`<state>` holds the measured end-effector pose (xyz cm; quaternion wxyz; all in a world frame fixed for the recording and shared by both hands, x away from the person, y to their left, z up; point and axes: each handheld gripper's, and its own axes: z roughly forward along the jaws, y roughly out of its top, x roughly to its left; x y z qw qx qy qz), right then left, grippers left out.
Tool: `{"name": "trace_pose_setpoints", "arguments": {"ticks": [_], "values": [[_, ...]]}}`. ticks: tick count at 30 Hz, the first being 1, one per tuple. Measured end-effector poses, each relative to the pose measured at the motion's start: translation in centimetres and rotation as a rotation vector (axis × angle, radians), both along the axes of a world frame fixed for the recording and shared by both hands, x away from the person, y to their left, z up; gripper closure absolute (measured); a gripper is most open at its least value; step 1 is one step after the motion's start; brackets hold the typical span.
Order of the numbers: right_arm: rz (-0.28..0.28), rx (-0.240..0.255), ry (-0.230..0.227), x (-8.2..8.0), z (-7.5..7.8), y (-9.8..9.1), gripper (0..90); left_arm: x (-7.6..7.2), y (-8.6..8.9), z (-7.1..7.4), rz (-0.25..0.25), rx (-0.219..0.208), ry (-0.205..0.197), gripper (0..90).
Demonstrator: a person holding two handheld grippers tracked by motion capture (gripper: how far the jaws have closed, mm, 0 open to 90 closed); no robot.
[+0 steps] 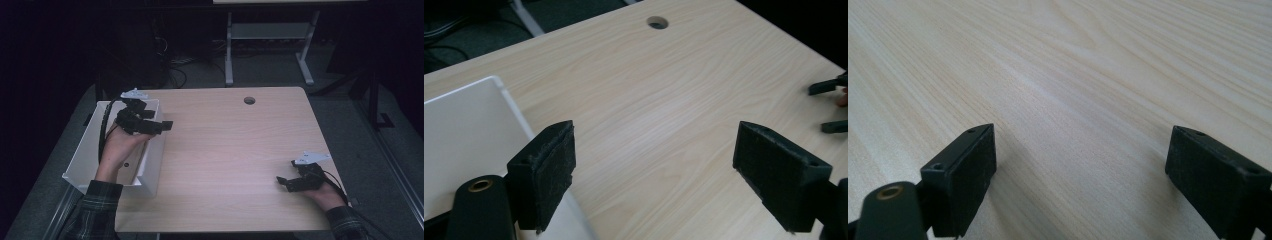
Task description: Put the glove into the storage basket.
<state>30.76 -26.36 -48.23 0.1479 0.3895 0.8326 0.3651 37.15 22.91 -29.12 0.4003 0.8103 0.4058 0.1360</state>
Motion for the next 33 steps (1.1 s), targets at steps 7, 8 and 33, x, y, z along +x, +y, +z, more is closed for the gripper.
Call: {"name": "trace_pose_setpoints", "arguments": {"ticks": [7,8,33], "values": [[0.000,0.000,0.000,0.0,0.0,0.0,12.2,-0.2,-2.2,-0.9,-0.030,-0.007,0.004,16.9],[0.000,0.000,0.000,0.0,0.0,0.0,12.2,-0.3,-2.6,-1.0,-0.036,-0.004,0.006,16.9],[-0.002,0.001,0.002,-0.1,0.0,0.1,12.2,-2.6,-8.4,-7.0,-0.141,0.004,0.027,17.2]]}}
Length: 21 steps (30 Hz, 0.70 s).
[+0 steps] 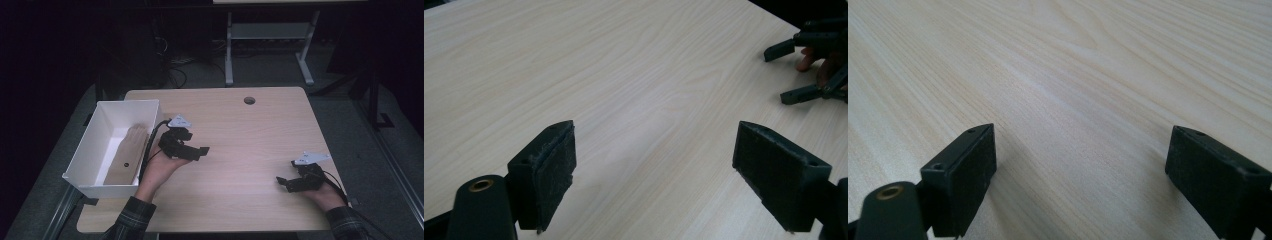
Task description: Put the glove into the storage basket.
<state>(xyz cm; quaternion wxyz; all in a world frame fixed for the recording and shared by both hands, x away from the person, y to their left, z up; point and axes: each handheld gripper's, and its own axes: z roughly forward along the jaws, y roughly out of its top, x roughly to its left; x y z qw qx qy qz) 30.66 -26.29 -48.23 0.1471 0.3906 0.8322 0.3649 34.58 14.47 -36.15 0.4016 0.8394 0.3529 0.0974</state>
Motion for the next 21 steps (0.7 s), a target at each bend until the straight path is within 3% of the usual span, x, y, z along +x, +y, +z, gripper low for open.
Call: {"name": "trace_pose_setpoints", "arguments": {"ticks": [6,20,21], "values": [[0.002,-0.002,-0.001,0.0,0.0,0.0,12.2,-0.5,-0.7,-1.6,-0.018,0.013,-0.009,17.1],[0.002,-0.002,0.000,0.0,0.0,0.0,12.3,-1.5,-2.0,-6.6,-0.063,0.044,-0.019,17.1],[0.004,-0.002,-0.002,0.0,0.0,0.0,12.3,-1.8,-2.2,-7.4,-0.067,0.060,-0.018,17.0]]}}
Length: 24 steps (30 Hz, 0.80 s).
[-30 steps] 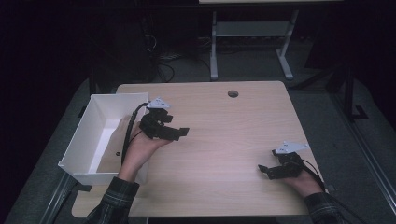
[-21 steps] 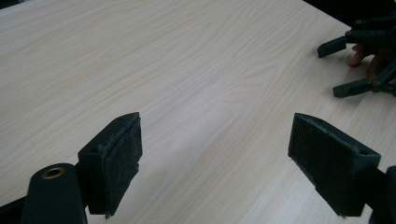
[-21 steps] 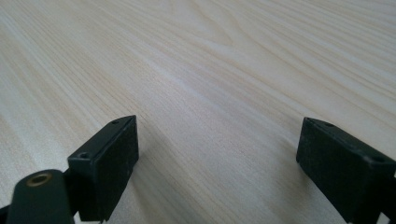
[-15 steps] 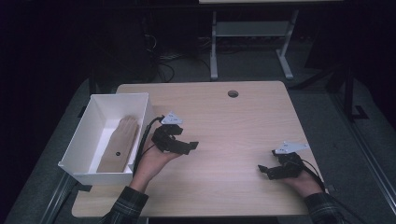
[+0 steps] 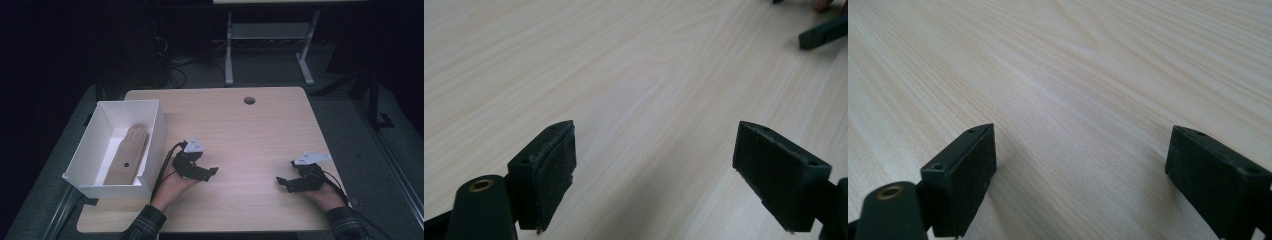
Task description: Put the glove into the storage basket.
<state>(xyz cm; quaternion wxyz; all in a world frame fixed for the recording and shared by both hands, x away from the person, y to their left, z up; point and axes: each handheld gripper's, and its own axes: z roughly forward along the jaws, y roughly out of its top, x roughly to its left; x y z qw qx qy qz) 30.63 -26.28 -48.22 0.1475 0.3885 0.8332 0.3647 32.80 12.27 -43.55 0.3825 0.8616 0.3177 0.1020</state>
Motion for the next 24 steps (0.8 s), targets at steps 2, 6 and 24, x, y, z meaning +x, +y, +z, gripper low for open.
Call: {"name": "trace_pose_setpoints", "arguments": {"ticks": [2,6,24], "values": [[-0.001,0.000,0.001,0.0,0.0,0.0,12.3,-0.1,-0.1,-0.3,-0.004,0.005,0.007,17.0],[-0.001,0.001,0.003,0.0,0.0,0.0,12.2,-0.5,-0.4,-1.9,-0.008,0.068,-0.005,16.9],[0.000,0.001,0.002,0.0,0.0,0.0,12.2,-0.7,-0.2,-3.8,-0.046,0.085,-0.020,13.1]]}}
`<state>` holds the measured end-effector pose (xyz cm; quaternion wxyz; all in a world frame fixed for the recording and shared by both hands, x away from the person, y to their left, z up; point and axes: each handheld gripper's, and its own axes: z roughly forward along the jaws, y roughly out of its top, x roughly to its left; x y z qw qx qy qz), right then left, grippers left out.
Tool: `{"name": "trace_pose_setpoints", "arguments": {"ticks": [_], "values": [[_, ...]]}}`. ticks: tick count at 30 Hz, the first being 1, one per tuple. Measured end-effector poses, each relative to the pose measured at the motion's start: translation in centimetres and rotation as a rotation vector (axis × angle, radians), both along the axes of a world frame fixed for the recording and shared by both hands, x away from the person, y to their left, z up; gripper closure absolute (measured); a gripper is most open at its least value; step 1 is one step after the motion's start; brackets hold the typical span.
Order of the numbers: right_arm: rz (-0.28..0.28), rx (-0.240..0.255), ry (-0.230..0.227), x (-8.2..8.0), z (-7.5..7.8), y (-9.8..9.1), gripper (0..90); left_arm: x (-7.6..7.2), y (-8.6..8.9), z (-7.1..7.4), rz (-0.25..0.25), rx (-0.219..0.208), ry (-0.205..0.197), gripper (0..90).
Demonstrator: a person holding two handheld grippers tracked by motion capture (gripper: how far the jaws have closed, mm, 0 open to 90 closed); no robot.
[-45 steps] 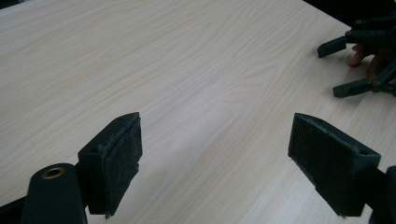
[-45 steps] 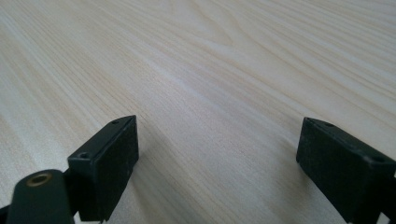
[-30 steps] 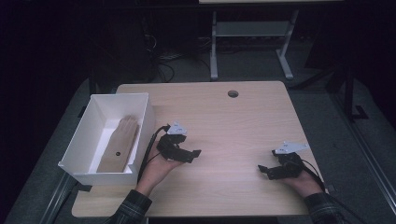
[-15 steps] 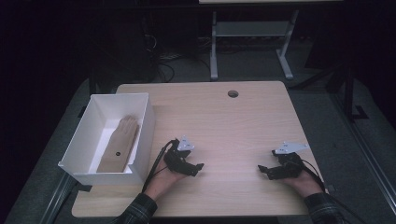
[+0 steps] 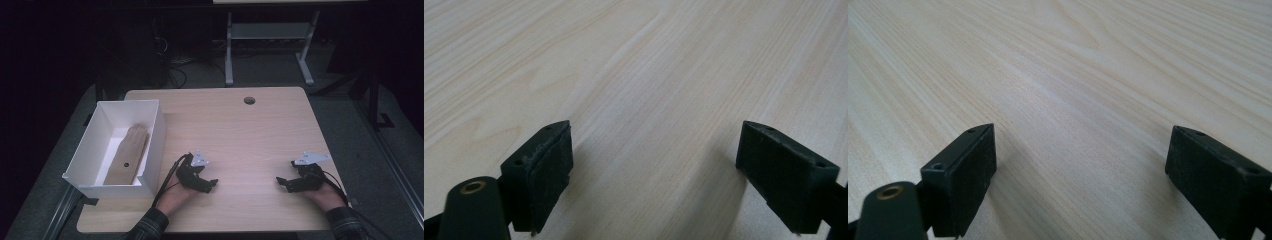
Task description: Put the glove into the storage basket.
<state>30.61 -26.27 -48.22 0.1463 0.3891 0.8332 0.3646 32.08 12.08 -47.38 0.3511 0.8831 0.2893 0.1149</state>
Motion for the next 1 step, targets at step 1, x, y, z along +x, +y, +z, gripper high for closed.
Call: {"name": "trace_pose_setpoints", "arguments": {"ticks": [1], "values": [[0.001,0.000,-0.001,-0.01,0.00,0.00,12.2,0.00,0.06,-0.10,-0.008,-0.007,-0.007,12.6]]}}
